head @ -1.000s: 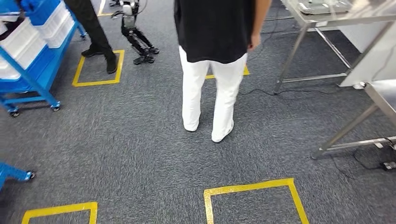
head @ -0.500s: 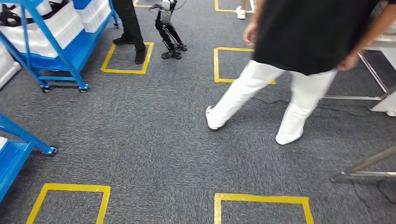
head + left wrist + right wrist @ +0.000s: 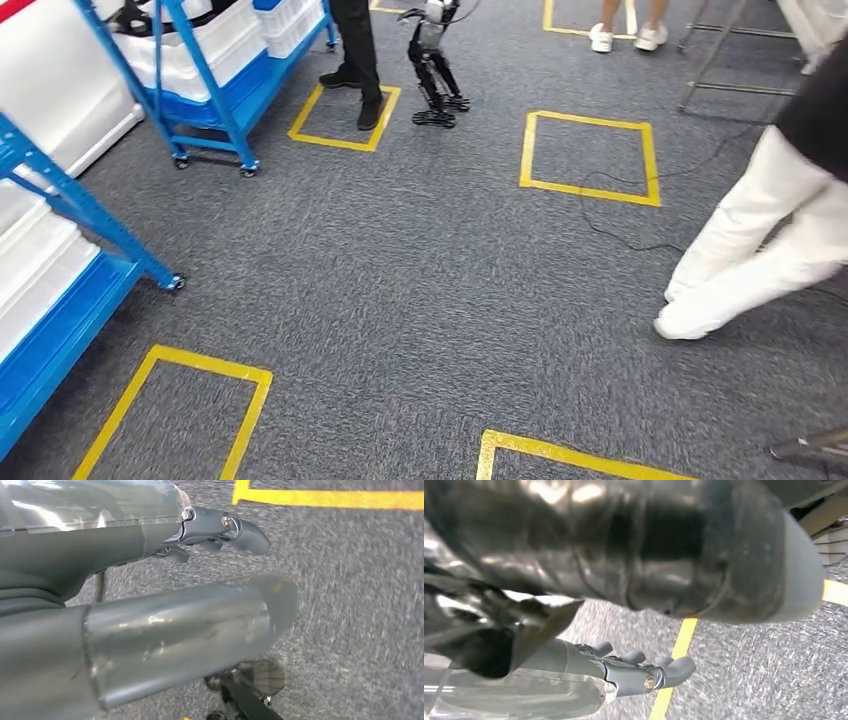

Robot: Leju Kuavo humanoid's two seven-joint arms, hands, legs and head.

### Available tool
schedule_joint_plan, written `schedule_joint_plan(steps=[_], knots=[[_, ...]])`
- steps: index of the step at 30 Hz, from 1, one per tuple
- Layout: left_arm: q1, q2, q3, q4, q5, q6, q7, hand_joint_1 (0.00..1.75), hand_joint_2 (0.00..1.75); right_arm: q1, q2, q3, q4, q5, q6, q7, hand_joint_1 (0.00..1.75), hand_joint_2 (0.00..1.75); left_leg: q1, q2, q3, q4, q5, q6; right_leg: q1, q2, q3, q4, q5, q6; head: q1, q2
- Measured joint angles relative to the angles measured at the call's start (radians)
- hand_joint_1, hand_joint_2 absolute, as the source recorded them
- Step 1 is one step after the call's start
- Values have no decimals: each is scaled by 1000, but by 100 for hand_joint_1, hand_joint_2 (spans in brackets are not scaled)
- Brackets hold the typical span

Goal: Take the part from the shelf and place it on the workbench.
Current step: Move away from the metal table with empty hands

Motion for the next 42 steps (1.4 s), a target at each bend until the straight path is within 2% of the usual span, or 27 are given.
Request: schedule_joint_plan(steps=[1,2,3,5,7,9,11,13,15,16,17,18,19,21,22,24,26,28,30,32,33,34,35,37,39,41,42], knots=[[0,1,1,0,0,0,0,0,0,3,0,4,-1,-1,0,0,0,0,1,11,-28,59,-23,-3,2,-17,0,0,-1,-1,0,0],[1,2,2,0,0,-1,0,0,0,4,0,8,-1,-3,-1,1,0,0,2,17,-43,90,-28,-5,3,-33,0,0,-3,-2,0,0],[3,3,3,0,0,-1,0,0,0,5,0,12,-2,-4,-1,1,0,0,3,22,-37,82,-15,-6,4,-46,0,1,-4,-2,0,0],[7,4,4,0,-1,-1,0,0,0,5,0,21,-4,-8,-2,2,0,0,3,45,31,-40,49,-3,4,-70,5,1,-8,3,0,0],[5,6,6,0,-1,-1,-1,0,0,6,0,29,-5,-12,-5,5,0,0,-2,81,95,-159,90,7,7,-90,12,3,-14,12,0,0],[5,8,8,-1,-1,-2,-3,0,0,6,0,39,-6,-17,-11,7,0,0,-9,88,107,-188,93,19,9,-105,18,3,-19,23,0,0],[9,11,10,-1,-2,-3,-5,0,0,6,0,50,-10,-25,-16,9,0,0,-8,68,110,-197,97,31,6,-109,27,4,-24,34,0,0],[9,13,12,-1,-4,-3,-5,0,0,9,0,61,-15,-33,-17,11,0,0,-3,48,117,-208,107,44,3,-66,11,52,-59,43,0,0],[5,13,15,-1,-7,-4,-4,0,0,14,-1,68,-17,-40,-17,13,0,0,-2,28,118,-211,111,51,1,-14,-49,172,-125,45,0,0],[4,13,18,-1,-9,-4,-4,0,0,15,-1,70,-18,-42,-17,14,0,0,-4,17,116,-210,111,53,1,-5,-82,235,-149,45,0,0],[3,13,20,-1,-9,-4,-4,0,0,17,-1,72,-19,-43,-17,14,0,0,-5,4,116,-208,111,54,1,-1,-104,273,-153,45,0,0],[3,14,22,-1,-9,-4,-3,0,0,19,-2,73,-21,-44,-17,14,0,0,-6,-11,116,-206,110,54,1,1,-110,275,-136,43,0,0],[4,14,24,-1,-9,-4,-3,0,0,20,-2,75,-22,-44,-17,15,0,0,-6,-25,118,-203,108,53,0,5,-98,239,-101,41,0,0],[4,13,26,-1,-10,-4,-2,0,0,21,-2,79,-24,-45,-17,17,0,0,-5,-51,119,-198,103,49,0,40,-45,110,-26,34,0,0],[3,13,26,-1,-11,-4,-1,0,0,21,-2,80,-24,-47,-17,20,0,0,-6,-63,116,-193,100,45,-1,65,-24,58,-6,30,0,0],[3,13,26,-1,-12,-4,1,0,0,23,-2,84,-27,-52,-17,26,0,0,-2,-85,107,-189,99,32,3,90,-11,22,-3,25,0,0],[4,13,27,-1,-15,-3,2,0,0,24,-1,91,-32,-56,-17,30,0,0,2,-97,101,-188,100,19,5,69,-8,12,2,16,0,0],[5,12,27,-1,-18,-2,2,0,0,28,-1,96,-35,-60,-17,31,0,0,1,-53,83,-154,76,9,0,41,0,-2,6,4,0,0],[2,12,27,-1,-19,-2,2,0,0,33,0,100,-37,-61,-17,31,0,0,1,4,30,-47,17,0,0,10,4,-7,6,-3,0,0],[0,12,27,-1,-19,-2,2,0,0,35,0,102,-37,-61,-17,31,0,0,3,19,-31,69,-25,-7,1,-23,5,-7,2,-6,0,0],[1,12,27,-1,-19,-2,2,0,0,35,0,102,-38,-61,-17,31,0,0,4,21,-40,87,-20,-10,1,-37,7,-7,-1,-5,0,0],[4,12,27,-1,-19,-2,2,0,0,35,0,103,-38,-61,-17,31,0,0,5,25,-30,65,3,-11,1,-50,9,-6,-4,-4,0,0],[6,12,27,-1,-19,-2,2,0,0,35,0,104,-39,-61,-17,31,0,0,6,34,0,6,40,-11,1,-61,14,-6,-7,-2,0,0],[6,13,27,-1,-19,-2,3,0,0,35,0,105,-40,-61,-17,31,0,0,3,74,70,-130,96,-3,4,-80,23,-5,-15,7,0,0],[3,13,27,-1,-19,-3,2,0,0,34,0,106,-41,-61,-16,31,0,0,-4,93,98,-187,109,11,8,-96,30,-4,-22,18,0,0],[6,13,27,-1,-19,-5,2,0,0,33,0,108,-44,-59,-13,29,0,0,-6,75,98,-190,108,25,7,-108,37,-5,-27,28,0,0],[8,13,28,-1,-19,-6,2,0,0,33,0,108,-46,-57,-10,28,0,0,-4,66,100,-194,110,32,6,-98,38,2,-34,34,1,0]])
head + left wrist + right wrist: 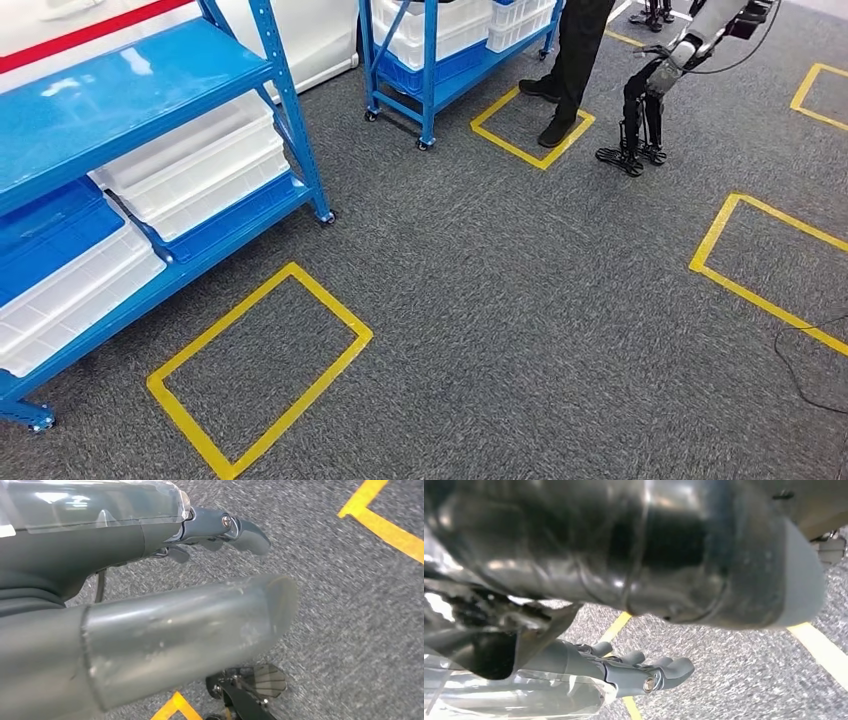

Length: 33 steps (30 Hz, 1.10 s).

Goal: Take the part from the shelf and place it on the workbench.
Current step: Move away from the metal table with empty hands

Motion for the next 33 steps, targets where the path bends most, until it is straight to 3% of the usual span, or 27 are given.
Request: schedule_joint_plan(steps=[1,3,5,6,7,8,10,12,14,15,17,19,21,22,23,24,26,28,30,32,33], knots=[[1,0,0,0,0,-1,0,0,0,1,0,1,-2,3,4,-1,0,0,2,-9,2,-4,3,7,-2,22,-7,22,-17,4,0,0],[-2,-1,0,0,-1,-3,0,0,0,2,-1,0,-5,12,13,-2,0,0,4,-28,4,-8,7,18,-5,76,-55,130,-79,9,0,0],[-4,-1,0,0,-1,-5,1,0,0,2,-2,-4,-6,22,21,-2,0,0,2,-51,3,-7,7,23,-6,96,-123,258,-129,9,0,0],[-4,-1,1,0,-1,-6,1,0,0,2,-2,-7,-7,26,23,-2,0,0,1,-64,4,-6,6,24,-6,97,-142,285,-126,8,0,0],[-4,-1,1,0,-1,-6,2,0,0,2,-3,-9,-8,28,26,-2,0,0,0,-79,6,-6,6,23,-6,99,-143,273,-102,6,0,0],[-3,-1,1,0,-2,-7,2,0,0,2,-3,-10,-9,30,27,-2,0,0,0,-93,9,-5,4,22,-6,105,-127,224,-61,2,0,0],[-4,-2,2,0,-2,-8,3,0,0,3,-5,-14,-10,32,29,-2,0,0,-1,-120,12,-2,1,17,-6,149,-76,89,16,-7,0,0],[-5,-5,2,0,-3,-8,4,0,0,4,-6,-19,-10,34,29,-4,0,0,0,-143,8,1,-1,9,-4,184,-51,18,42,-12,0,0],[-2,-6,3,0,-6,-9,4,0,0,2,-5,-21,-11,38,31,-6,0,0,3,-164,1,0,0,-5,-3,174,-47,8,42,-15,0,0],[0,-5,4,0,-8,-9,4,0,0,1,-5,-21,-12,40,32,-6,0,0,4,-163,-1,2,-2,-11,-4,162,-44,3,43,-19,0,0],[1,-5,6,0,-11,-10,5,0,0,3,-4,-22,-13,43,34,-7,0,0,2,-123,-22,45,-32,-22,-9,135,-36,-10,47,-31,0,0],[-2,-4,6,-1,-12,-12,7,0,0,5,-3,-22,-13,44,35,-6,0,0,4,-67,-80,165,-96,-32,-8,105,-32,-13,44,-39,0,0],[-3,-3,7,-1,-14,-13,8,0,0,7,-3,-23,-13,45,38,-6,0,0,9,-49,-138,276,-133,-41,-6,73,-30,-13,40,-40,0,0],[-1,-3,8,-1,-16,-14,10,0,0,7,-3,-23,-13,45,41,-6,0,0,11,-44,-143,284,-124,-44,-7,60,-28,-13,37,-39,0,0],[1,-3,10,-1,-18,-14,11,0,0,7,-3,-23,-13,45,44,-4,0,0,13,-39,-126,251,-97,-46,-7,48,-24,-13,34,-37,0,0],[3,-2,12,-1,-20,-15,12,0,0,7,-3,-23,-13,45,46,-3,0,0,15,-27,-92,185,-59,-46,-7,36,-18,-13,30,-34,0,0],[2,-2,16,-2,-23,-15,13,0,0,7,-3,-23,-14,44,47,0,0,0,11,10,-23,51,-7,-37,-4,17,-7,-12,21,-24,0,0],[2,-1,19,-3,-29,-17,12,0,0,4,-3,-23,-14,43,46,2,0,0,5,22,-2,3,4,-23,1,0,-1,-11,16,-13,0,0],[5,0,22,-4,-37,-20,11,0,0,-7,-4,-25,-12,44,44,-1,0,0,5,4,-4,-1,7,-9,0,-8,3,-11,13,-3,0,0],[6,0,23,-4,-44,-23,10,0,0,-26,-10,-37,6,54,37,-13,0,0,9,-12,-1,-10,14,6,-4,26,-9,23,-15,7,0,0],[4,0,23,-4,-46,-24,9,0,0,-37,-15,-46,22,60,31,-22,0,0,11,-20,1,-14,17,12,-6,53,-31,72,-45,10,0,0]])
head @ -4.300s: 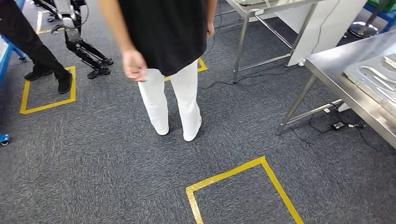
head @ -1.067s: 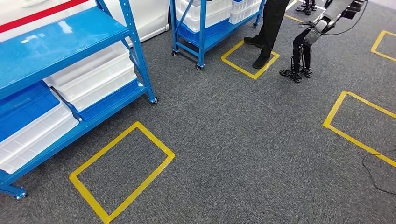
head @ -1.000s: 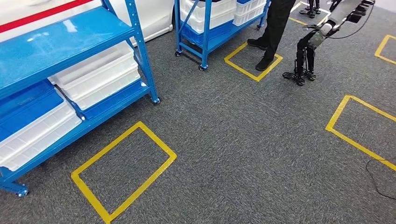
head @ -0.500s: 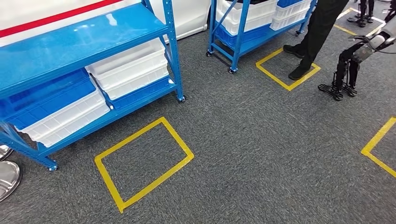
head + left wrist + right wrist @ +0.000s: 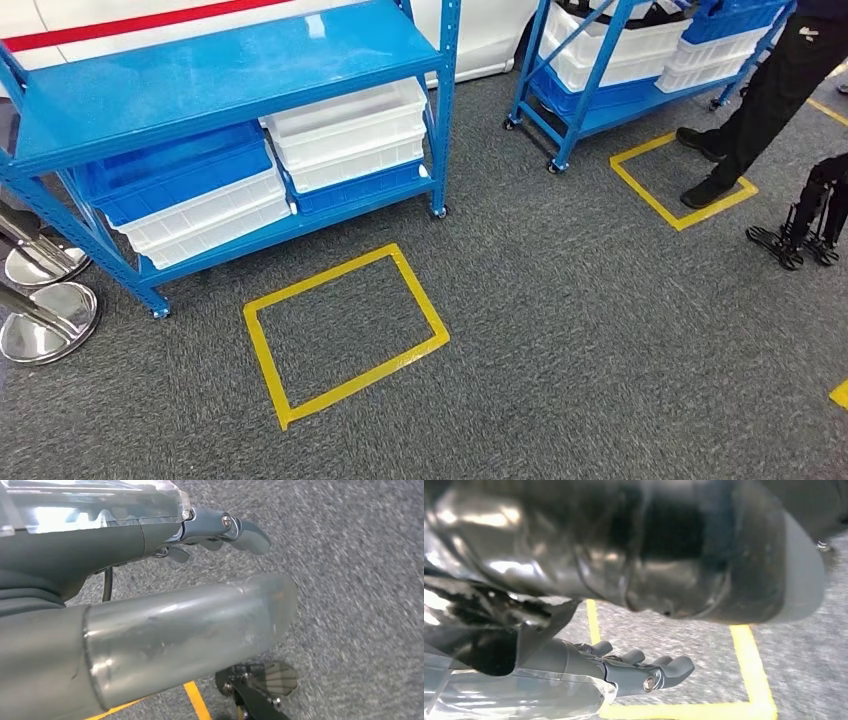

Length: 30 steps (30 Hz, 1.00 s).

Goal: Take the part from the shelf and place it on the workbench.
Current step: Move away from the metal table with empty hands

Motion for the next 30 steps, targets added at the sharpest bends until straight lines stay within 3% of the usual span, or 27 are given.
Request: schedule_joint_plan(steps=[2,3,4,5,6,8,10,12,14,15,16,18,20,21,22,23,25,26,28,30], knots=[[-5,0,0,0,-3,-1,0,0,0,-18,-9,-19,35,9,-14,-18,0,0,-2,-20,-2,0,2,7,-1,37,-69,138,-64,3,0,0],[-6,0,1,0,-4,-1,0,0,0,-25,-14,-27,53,13,-19,-25,0,0,-3,-32,-3,1,1,9,-1,42,-99,193,-78,4,0,0],[-7,1,1,0,-6,-1,0,0,0,-31,-18,-34,69,15,-23,-30,0,0,-4,-46,-2,2,1,10,-1,44,-114,214,-71,4,0,0],[-6,1,1,0,-7,-1,0,0,0,-36,-21,-41,84,18,-26,-34,0,0,-4,-61,0,4,0,9,-2,46,-111,198,-45,3,0,0],[-6,1,1,0,-7,-1,0,0,0,-39,-24,-46,95,20,-27,-36,0,0,-4,-76,2,6,-1,7,-2,53,-92,144,-3,1,0,0],[-6,1,2,0,-7,-2,0,0,0,-43,-30,-54,114,22,-30,-38,0,0,-5,-103,0,13,-6,1,-5,96,-41,10,69,-5,0,0],[-7,0,2,0,-7,-2,0,0,0,-45,-33,-59,124,23,-32,-38,0,0,-7,-118,-5,21,-10,-6,-6,134,-19,-56,88,-9,0,0],[-8,0,2,0,-7,-2,0,0,0,-46,-34,-61,127,23,-32,-38,0,0,-9,-122,-6,24,-11,-8,-6,138,-19,-59,86,-9,0,0],[-5,0,2,0,-8,-1,0,0,0,-53,-34,-63,132,25,-35,-41,0,0,-6,-134,-10,21,-8,-17,-4,124,-19,-58,88,-14,0,0],[-3,0,2,0,-10,0,0,0,0,-58,-34,-68,138,30,-38,-45,0,0,-5,-116,-20,38,-20,-25,-5,107,-16,-62,89,-22,0,0],[-2,0,2,0,-13,1,-1,0,0,-62,-35,-74,145,36,-41,-50,0,0,-4,-94,-39,72,-42,-35,-4,86,-14,-65,91,-31,0,0],[-3,0,2,-1,-18,2,-3,0,0,-65,-35,-88,156,47,-45,-57,0,0,-3,-36,-102,204,-113,-49,-5,44,-9,-72,92,-46,0,0],[-4,0,2,-2,-18,2,-4,0,0,-66,-35,-96,163,48,-47,-57,0,0,-1,-26,-148,298,-143,-55,-3,14,-9,-71,88,-47,0,0],[-2,0,2,-2,-19,2,-4,0,0,-67,-35,-98,165,48,-48,-57,0,0,1,-23,-144,293,-129,-57,-2,0,-7,-70,85,-46,0,0],[0,0,2,-2,-19,2,-5,0,0,-68,-35,-100,167,48,-50,-57,0,0,1,-17,-119,247,-98,-57,-2,-11,-4,-69,82,-45,0,0],[2,0,2,-2,-19,2,-5,0,0,-69,-35,-101,169,49,-50,-57,0,0,1,-3,-80,174,-62,-54,-2,-22,0,-68,79,-42,0,0],[1,0,2,-3,-19,2,-6,0,0,-71,-35,-102,171,49,-51,-57,0,0,-4,27,-18,56,-20,-42,2,-40,8,-66,71,-33,0,0],[1,1,2,-3,-19,2,-6,0,0,-73,-35,-103,173,50,-51,-57,0,0,-7,35,-5,30,-15,-35,3,-48,11,-66,69,-27,0,0],[3,1,2,-5,-19,2,-7,0,0,-79,-35,-104,174,51,-51,-58,0,0,-10,23,-7,23,-15,-22,5,-60,17,-70,68,-16,0,0],[6,1,2,-6,-19,2,-7,0,0,-83,-36,-105,175,52,-51,-59,0,0,-5,6,-2,12,-8,-9,2,-42,19,-59,54,-6,0,0]])
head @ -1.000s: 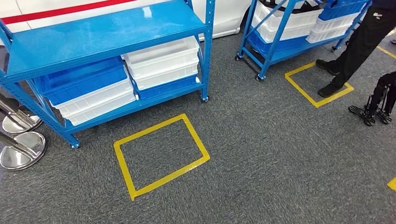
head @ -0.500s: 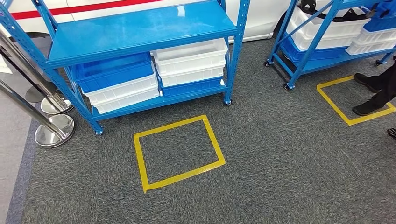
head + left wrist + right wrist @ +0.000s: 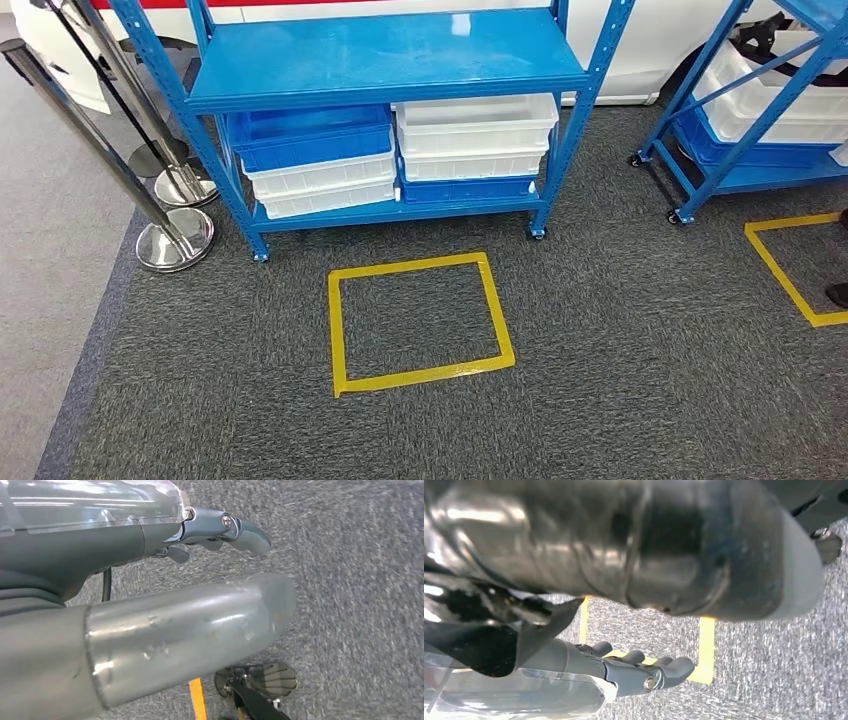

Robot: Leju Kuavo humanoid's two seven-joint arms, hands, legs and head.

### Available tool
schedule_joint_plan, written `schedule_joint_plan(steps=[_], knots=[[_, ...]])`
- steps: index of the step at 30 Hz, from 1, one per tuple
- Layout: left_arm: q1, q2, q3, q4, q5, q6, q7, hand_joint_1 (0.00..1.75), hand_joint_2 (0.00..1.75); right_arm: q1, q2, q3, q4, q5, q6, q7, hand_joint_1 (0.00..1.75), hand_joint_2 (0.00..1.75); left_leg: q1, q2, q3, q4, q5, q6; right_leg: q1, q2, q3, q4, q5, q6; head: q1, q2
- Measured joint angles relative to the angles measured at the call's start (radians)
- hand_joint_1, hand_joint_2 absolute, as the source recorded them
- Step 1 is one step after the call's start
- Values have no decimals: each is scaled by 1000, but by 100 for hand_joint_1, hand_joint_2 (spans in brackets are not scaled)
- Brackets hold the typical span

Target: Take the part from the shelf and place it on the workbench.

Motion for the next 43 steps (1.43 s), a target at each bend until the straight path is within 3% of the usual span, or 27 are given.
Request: schedule_joint_plan(steps=[2,4,5,6,8,10,11,14,16,17,19,20,21,22,24,25,27,30,32,34,36,37,40,42,43], knots=[[-2,-1,0,-1,0,0,-1,0,0,1,-1,-2,1,0,0,-1,0,0,5,-13,5,-9,8,13,-4,51,-37,83,-53,5,0,0],[-5,-1,0,-1,1,-3,-2,0,0,2,-2,-5,2,0,-1,-2,0,0,4,-25,2,-9,8,19,-4,82,-105,213,-111,7,0,0],[-5,-1,1,-1,2,-7,-3,0,0,2,-3,-9,2,2,0,-2,0,0,3,-32,2,-8,7,20,-4,85,-130,255,-118,8,0,0],[-5,-1,1,-1,3,-12,-4,0,0,2,-3,-13,2,4,0,-4,0,0,2,-39,3,-7,5,20,-4,86,-139,261,-103,8,0,0],[-4,-2,3,-1,7,-22,-8,0,0,3,-3,-22,2,11,6,-6,0,0,2,-51,10,-4,-2,17,-4,88,-103,165,-25,5,0,0],[-5,-3,5,-1,9,-29,-11,0,0,4,-3,-30,2,17,11,-7,0,0,-1,-60,12,3,-12,7,-3,97,-52,44,28,-1,0,0],[-5,-3,6,-2,9,-30,-12,0,0,4,-4,-33,2,19,13,-7,0,0,-3,-62,12,5,-17,0,-2,101,-39,13,35,-5,0,0],[-6,-7,15,-4,38,-25,-20,0,0,4,-2,-42,0,21,13,-5,0,0,-2,-65,14,7,-24,-17,1,101,-32,-1,30,-18,0,0],[-9,-20,36,-10,78,-11,-31,0,0,6,2,-52,-3,21,11,0,0,0,0,-54,1,47,-48,-27,-3,94,-22,-9,30,-30,0,0],[-11,-29,47,-14,91,-3,-34,0,0,7,5,-57,-5,23,12,3,0,0,1,-47,-23,97,-73,-32,-5,90,-16,-12,29,-35,0,0],[-14,-47,61,-26,96,7,-37,0,0,9,10,-67,-10,33,14,8,0,0,2,-35,-100,235,-128,-39,-4,82,-9,-13,21,-40,0,0],[-12,-55,65,-34,92,8,-36,0,0,10,13,-72,-13,40,18,10,0,0,3,-32,-133,286,-139,-41,-3,80,-4,-13,16,-40,0,0],[-10,-63,68,-42,86,5,-34,0,0,11,16,-78,-16,49,24,11,0,0,3,-31,-150,305,-129,-40,-3,78,3,-13,10,-40,0,0],[-7,-70,71,-50,78,0,-31,0,0,12,19,-85,-21,57,31,11,0,0,3,-31,-146,281,-97,-38,-2,77,12,-13,2,-39,0,0],[1,-79,72,-62,61,-13,-27,0,0,13,23,-97,-29,72,45,10,0,0,0,-26,-95,152,-12,-28,-2,76,34,-14,-14,-34,0,0],[2,-82,72,-68,54,-18,-26,0,0,12,25,-103,-32,78,50,9,0,0,-3,-23,-68,91,14,-20,-1,75,42,-14,-22,-30,0,0],[4,-86,72,-77,45,-24,-25,0,0,10,28,-115,-37,88,54,8,0,0,-11,-18,-43,36,18,-6,0,74,51,-15,-30,-17,0,0],[9,-91,72,-86,31,-30,-25,0,0,4,29,-134,-40,110,55,3,0,0,-10,-24,-24,17,7,13,-1,74,55,9,-26,2,0,0],[11,-93,71,-89,22,-34,-25,0,0,0,29,-150,-41,126,58,-2,0,0,-6,-27,0,4,1,25,-2,80,14,90,-41,8,0,0],[10,-93,71,-92,17,-39,-25,0,0,-2,28,-164,-41,138,62,-8,0,0,-7,-29,12,2,-11,32,-3,85,-67,207,-86,12,1,0],[10,-94,71,-93,13,-44,-25,0,0,-3,28,-177,-41,148,64,-13,0,0,-9,-33,28,2,-27,32,-3,86,-134,267,-111,13,1,0],[12,-94,71,-93,10,-46,-25,0,0,-3,28,-183,-41,156,65,-17,0,0,-9,-36,40,2,-36,30,-3,86,-145,253,-95,12,1,0],[12,-94,72,-93,2,-49,-25,0,0,-2,28,-207,-39,180,66,-30,0,0,-11,-41,78,3,-66,21,1,87,-118,92,33,1,1,0],[8,-93,72,-93,-2,-50,-26,0,0,-7,27,-220,-38,190,66,-35,0,0,-11,-42,89,3,-84,8,7,90,-107,35,67,-9,1,0],[6,-93,72,-93,-2,-50,-26,0,0,-9,27,-224,-37,192,66,-35,0,0,-12,-42,92,4,-88,4,10,90,-107,34,60,-11,1,0]])
